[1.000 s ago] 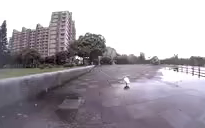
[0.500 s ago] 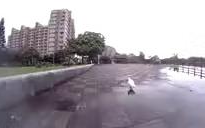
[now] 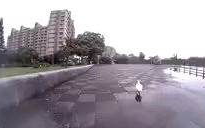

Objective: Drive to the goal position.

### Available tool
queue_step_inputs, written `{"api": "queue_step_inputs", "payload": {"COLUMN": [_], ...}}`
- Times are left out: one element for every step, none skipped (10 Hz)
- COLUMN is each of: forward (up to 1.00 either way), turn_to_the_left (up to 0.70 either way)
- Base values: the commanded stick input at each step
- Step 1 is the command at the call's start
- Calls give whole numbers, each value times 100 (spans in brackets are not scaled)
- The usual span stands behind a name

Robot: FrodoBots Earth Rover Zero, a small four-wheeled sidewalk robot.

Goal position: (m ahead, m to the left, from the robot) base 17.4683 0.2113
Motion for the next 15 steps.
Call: {"api": "queue_step_inputs", "payload": {"forward": [0,0,0,0,4,95,100,100,100,100,100,100,100,100,100], "turn_to_the_left": [0,0,0,0,0,-1,-1,-1,-1,-1,-1,-1,-1,-1,-1]}}
